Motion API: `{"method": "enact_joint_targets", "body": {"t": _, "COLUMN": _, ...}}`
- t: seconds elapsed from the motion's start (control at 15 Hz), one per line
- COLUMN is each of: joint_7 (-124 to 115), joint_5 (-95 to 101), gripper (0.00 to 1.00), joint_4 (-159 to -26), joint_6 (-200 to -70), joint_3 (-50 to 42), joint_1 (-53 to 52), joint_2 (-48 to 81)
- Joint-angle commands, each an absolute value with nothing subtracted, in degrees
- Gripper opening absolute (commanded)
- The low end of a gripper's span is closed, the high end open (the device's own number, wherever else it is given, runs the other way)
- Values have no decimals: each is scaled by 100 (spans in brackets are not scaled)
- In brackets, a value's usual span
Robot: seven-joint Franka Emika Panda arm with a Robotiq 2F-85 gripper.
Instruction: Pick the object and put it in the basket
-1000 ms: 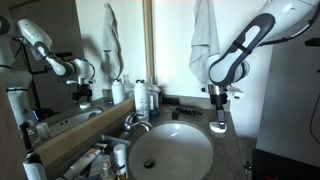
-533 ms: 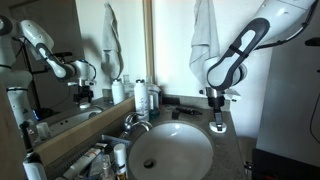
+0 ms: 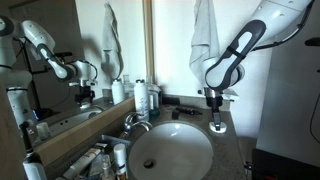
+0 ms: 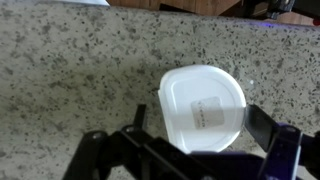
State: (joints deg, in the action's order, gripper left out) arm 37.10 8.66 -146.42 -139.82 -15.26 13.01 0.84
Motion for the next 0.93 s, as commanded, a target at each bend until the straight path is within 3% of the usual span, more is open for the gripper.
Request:
{"method": "enact_joint_targets", "body": {"t": 0.0, "joint_7": 3697, "joint_5": 935, "gripper": 100, "joint_4": -14572, "joint_6": -14019, "joint_3": -1462, "joint_1": 1338, "joint_2": 198}}
{"method": "enact_joint_targets", "body": {"t": 0.47, "joint_7": 3684, "joint_5": 920, "gripper": 100, "joint_4": -14612, "joint_6": -14072, "joint_3": -1436, "joint_1": 1345, "joint_2": 340}}
{"method": "enact_joint_targets", "body": {"t": 0.53, "joint_7": 3637, "joint_5": 953, "gripper": 78, "joint_4": -14610, "joint_6": -14081, "joint_3": -1437, "joint_1": 1347, "joint_2": 359}}
{"method": "enact_joint_targets", "body": {"t": 0.8, "joint_7": 3477, "joint_5": 1100, "gripper": 52, "joint_4": -14573, "joint_6": -14151, "joint_3": -1455, "joint_1": 1376, "joint_2": 348}}
{"method": "enact_joint_targets", "body": {"t": 0.87, "joint_7": 3465, "joint_5": 1080, "gripper": 52, "joint_4": -14577, "joint_6": -14146, "joint_3": -1458, "joint_1": 1381, "joint_2": 327}}
